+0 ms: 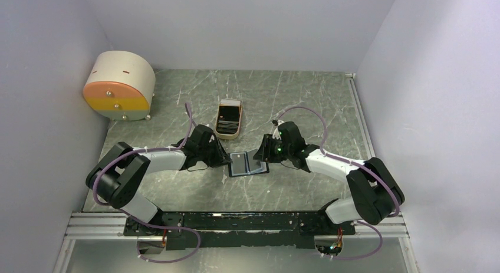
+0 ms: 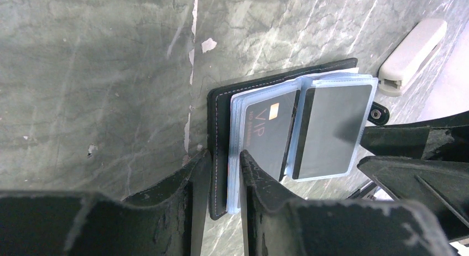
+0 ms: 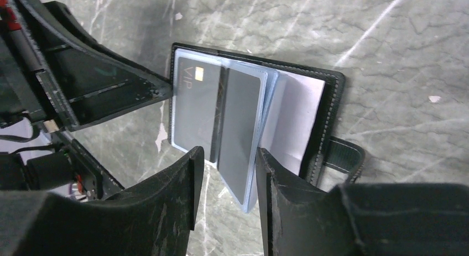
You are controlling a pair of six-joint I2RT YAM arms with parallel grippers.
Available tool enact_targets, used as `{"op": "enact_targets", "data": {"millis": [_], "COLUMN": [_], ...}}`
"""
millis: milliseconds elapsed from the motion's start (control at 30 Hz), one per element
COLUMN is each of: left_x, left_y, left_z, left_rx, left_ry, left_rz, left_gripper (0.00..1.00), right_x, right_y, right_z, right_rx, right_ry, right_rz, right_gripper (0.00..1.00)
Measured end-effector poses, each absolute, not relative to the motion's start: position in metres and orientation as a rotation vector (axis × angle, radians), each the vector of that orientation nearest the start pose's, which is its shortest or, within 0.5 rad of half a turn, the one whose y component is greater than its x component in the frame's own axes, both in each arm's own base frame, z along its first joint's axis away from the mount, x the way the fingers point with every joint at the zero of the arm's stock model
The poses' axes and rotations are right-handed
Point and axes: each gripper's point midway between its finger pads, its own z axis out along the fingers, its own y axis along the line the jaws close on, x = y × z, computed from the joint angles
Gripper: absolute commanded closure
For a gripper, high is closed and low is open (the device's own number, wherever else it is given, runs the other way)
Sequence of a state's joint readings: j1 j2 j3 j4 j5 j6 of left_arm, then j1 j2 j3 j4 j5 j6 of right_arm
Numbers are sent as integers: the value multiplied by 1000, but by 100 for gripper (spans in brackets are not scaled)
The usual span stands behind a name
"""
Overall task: Put the credit cards into the card holder
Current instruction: Turn over the card slot in the card holder.
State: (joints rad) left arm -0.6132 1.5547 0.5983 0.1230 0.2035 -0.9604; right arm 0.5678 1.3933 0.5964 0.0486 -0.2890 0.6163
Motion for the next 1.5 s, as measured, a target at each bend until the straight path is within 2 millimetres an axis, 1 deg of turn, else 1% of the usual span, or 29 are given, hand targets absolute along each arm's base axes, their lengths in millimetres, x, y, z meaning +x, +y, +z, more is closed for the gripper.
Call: {"op": "enact_targets", "data": {"millis": [100,267,400,667,933,1133,1267,1333,1367,1433,1500], "left_x": [246,245,245,245,238,237,237,237,237,237,237], "left_y": [-257,-258,-259,-259,-257,-256,-256,-256,-256,-256,-256], "left_z": [19,19,19,19,21,20,20,20,20,20,20], "left_rx": [-350,-347,-344,-347,-350,-353,-353,-353,-353,-353,-353], "left_ry": [2592,2594,2595,2595,2616,2624,2625,2625,2625,2625,2625], "left_rz": [-904,-904,-905,-907,-895,-889,-889,-889,-889,-889,-889], "left_gripper": [68,67,67,66,66,66,66,66,66,66,66], "right_x": [245,245,245,244,246,244,243,244,244,242,239], "right_y": [247,256,261,265,268,267,267,267,268,269,271], "right_z": [59,66,65,67,69,68,68,69,69,70,70], "right_rx": [-109,-128,-131,-139,-131,-117,-112,-110,-107,-102,-95], "right_ry": [2450,2424,2421,2414,2398,2388,2388,2383,2380,2371,2365], "right_rz": [933,997,1033,1063,1087,1099,1101,1105,1111,1132,1163], "right_gripper": [52,52,51,50,71,81,85,85,83,76,73]}}
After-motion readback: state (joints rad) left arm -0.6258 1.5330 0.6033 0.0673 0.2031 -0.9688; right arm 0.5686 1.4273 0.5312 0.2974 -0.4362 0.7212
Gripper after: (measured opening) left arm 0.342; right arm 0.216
